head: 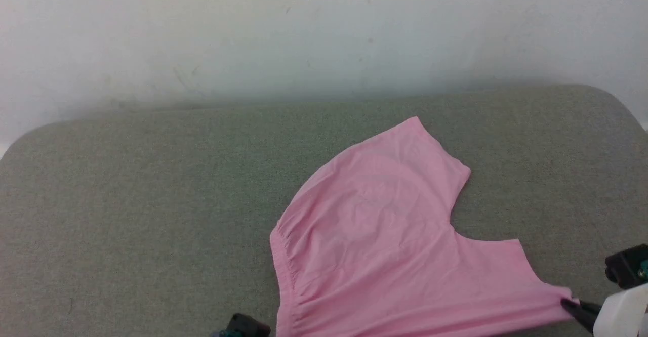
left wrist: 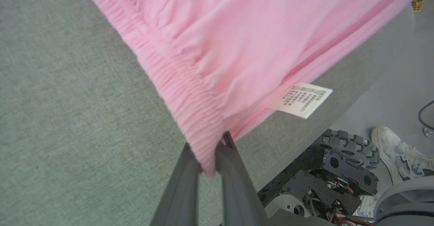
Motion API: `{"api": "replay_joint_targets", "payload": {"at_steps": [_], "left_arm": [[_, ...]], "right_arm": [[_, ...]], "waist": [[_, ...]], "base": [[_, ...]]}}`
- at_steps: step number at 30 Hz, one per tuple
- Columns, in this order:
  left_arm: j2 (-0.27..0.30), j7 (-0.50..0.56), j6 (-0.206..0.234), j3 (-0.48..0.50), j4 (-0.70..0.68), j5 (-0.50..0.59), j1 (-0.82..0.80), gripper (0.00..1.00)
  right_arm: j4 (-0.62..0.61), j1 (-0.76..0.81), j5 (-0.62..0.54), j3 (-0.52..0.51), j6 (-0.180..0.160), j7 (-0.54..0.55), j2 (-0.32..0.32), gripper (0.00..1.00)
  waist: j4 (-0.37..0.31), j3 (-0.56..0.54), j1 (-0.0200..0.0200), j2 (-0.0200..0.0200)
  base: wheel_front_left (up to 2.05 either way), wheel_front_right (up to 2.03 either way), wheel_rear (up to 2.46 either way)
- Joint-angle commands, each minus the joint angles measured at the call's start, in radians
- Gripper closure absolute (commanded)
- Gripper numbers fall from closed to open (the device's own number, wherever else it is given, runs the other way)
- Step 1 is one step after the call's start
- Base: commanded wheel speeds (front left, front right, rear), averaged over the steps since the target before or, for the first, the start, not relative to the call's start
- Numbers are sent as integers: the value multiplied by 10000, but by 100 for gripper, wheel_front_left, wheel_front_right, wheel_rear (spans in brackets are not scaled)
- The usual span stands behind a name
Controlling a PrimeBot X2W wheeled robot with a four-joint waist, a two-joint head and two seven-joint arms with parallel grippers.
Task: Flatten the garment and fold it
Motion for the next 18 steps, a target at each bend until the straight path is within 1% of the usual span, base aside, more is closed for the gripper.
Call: {"api": "replay_joint_targets", "payload": {"at_steps": [1,6,10,14,18], "left_arm": [[56,-58,-2,123,-71,54,-267,100],[120,-33,9,345,-626,231,-1028,100],[27,119,0,447,-1142,324,-1745,100],[-211,192,-110,519,-1353,313,-2566,100],[-517,136,-207,615,-1234,282,-3391,100]], "right_arm": [[-155,-284,-82,-136,-23,-87,45,100],[-620,-1373,-57,-391,-23,-138,147,100],[-620,-2628,-113,-431,-23,-68,155,100],[-200,-4021,-281,-219,-23,108,75,100],[674,-5575,-450,253,-23,324,144,100]], "waist": [[144,189,1,0],[524,830,1,0],[893,1503,1,0],[1325,2297,1,0],[1686,3042,1,0]], "base": [[0,0,0],[0,0,0],[0,0,0],[0,0,0],[0,0,0]]}}
